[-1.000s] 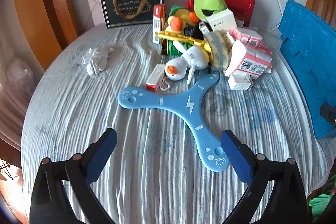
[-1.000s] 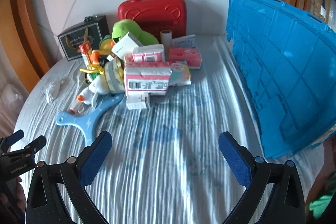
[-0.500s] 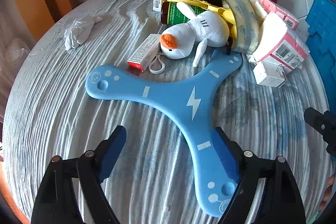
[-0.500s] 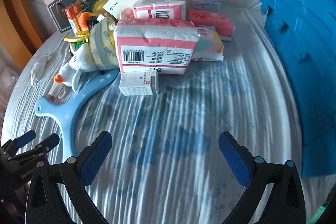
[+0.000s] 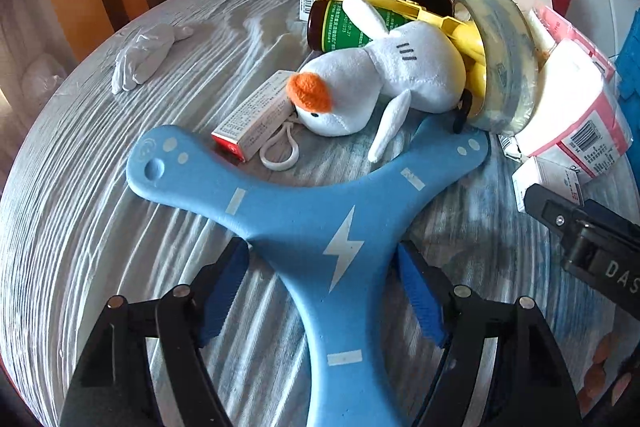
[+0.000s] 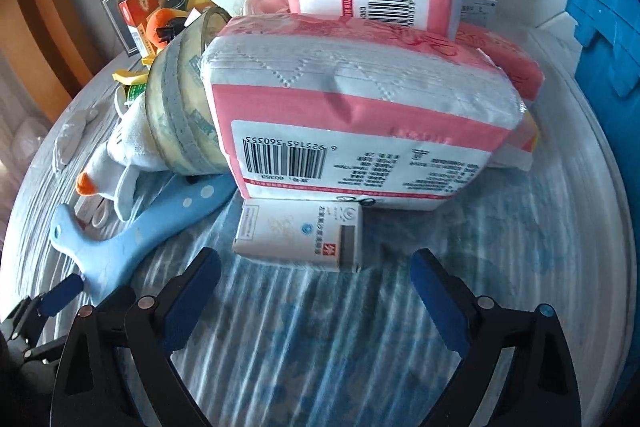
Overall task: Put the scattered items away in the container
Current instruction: 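Grasp the blue boomerang toy with the left tool while the right tool grasps the white medicine box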
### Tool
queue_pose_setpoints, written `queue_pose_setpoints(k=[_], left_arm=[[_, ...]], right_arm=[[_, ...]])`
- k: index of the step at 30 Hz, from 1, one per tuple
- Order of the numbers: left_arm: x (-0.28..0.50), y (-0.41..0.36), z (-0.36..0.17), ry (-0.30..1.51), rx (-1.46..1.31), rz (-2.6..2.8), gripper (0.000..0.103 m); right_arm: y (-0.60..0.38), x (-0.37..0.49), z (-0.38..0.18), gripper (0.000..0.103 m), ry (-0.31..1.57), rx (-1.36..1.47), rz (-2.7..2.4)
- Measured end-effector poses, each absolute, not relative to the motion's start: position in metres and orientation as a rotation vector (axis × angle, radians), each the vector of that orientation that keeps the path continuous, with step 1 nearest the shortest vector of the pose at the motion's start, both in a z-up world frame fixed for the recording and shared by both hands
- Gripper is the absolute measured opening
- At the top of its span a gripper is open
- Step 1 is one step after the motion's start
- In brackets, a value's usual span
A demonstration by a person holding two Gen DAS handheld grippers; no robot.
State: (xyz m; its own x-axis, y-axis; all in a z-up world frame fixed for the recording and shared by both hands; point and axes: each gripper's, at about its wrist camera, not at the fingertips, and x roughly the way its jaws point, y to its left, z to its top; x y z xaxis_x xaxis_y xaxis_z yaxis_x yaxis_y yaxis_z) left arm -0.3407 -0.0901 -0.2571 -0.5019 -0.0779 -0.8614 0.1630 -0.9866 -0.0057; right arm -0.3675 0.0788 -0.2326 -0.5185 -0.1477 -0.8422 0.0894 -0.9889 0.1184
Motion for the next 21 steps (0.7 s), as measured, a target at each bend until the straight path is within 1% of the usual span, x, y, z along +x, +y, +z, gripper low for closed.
queue_pose_setpoints(k=[2, 3, 4, 5, 6, 8, 9, 10, 11, 13, 17, 18, 19, 20, 21], left_arm=[[-0.341, -0.091, -0.257, 0.132, 1.474, -2.609, 0.074], [-0.340, -0.091, -0.257, 0.126, 1.467, -2.617, 0.073], [-0.338, -0.091, -0.257, 0.116, 1.458, -2.625, 0.070], [-0.336, -0.090, -0.257, 0.102, 1.451, -2.631, 0.066], [-0.334, -0.089, -0.256, 0.081, 1.448, -2.637, 0.064], [-0.328, -0.085, -0.253, 0.057, 1.443, -2.646, 0.054], [-0.324, -0.084, -0.251, 0.053, 1.443, -2.651, 0.051], [-0.321, -0.083, -0.249, 0.048, 1.444, -2.659, 0.044], [-0.317, -0.081, -0.246, 0.044, 1.444, -2.673, 0.030], [-0.311, -0.079, -0.243, 0.062, 1.472, -2.693, 0.012], [-0.295, -0.087, -0.242, 0.139, 1.493, -2.681, 0.012], [-0.291, -0.090, -0.242, 0.157, 1.499, -2.664, 0.014], [-0.290, -0.093, -0.242, 0.159, 1.507, -2.647, 0.025], [-0.292, -0.096, -0.242, 0.154, 1.514, -2.629, 0.048], [-0.293, -0.098, -0.242, 0.158, 1.516, -2.623, 0.060]], right_arm=[[0.074, -0.374, -0.238, 0.097, -0.074, 1.477, -2.632], [0.074, -0.376, -0.240, 0.094, -0.072, 1.481, -2.633], [0.073, -0.378, -0.242, 0.086, -0.067, 1.486, -2.636], [0.072, -0.378, -0.243, 0.069, -0.036, 1.485, -2.655], [0.070, -0.377, -0.242, 0.062, -0.005, 1.474, -2.665], [0.069, -0.374, -0.240, 0.062, 0.025, 1.473, -2.665], [0.070, -0.370, -0.240, 0.062, 0.023, 1.477, -2.652], [0.070, -0.365, -0.239, 0.062, 0.031, 1.475, -2.650], [0.071, -0.360, -0.237, 0.062, 0.041, 1.472, -2.649], [0.074, -0.347, -0.235, 0.062, 0.047, 1.473, -2.638], [0.079, -0.324, -0.230, 0.062, 0.053, 1.478, -2.610], [0.079, -0.320, -0.228, 0.062, 0.052, 1.480, -2.603], [0.082, -0.317, -0.228, 0.062, 0.053, 1.479, -2.599], [0.084, -0.315, -0.227, 0.062, 0.054, 1.480, -2.596], [0.085, -0.314, -0.227, 0.063, 0.052, 1.484, -2.590]])
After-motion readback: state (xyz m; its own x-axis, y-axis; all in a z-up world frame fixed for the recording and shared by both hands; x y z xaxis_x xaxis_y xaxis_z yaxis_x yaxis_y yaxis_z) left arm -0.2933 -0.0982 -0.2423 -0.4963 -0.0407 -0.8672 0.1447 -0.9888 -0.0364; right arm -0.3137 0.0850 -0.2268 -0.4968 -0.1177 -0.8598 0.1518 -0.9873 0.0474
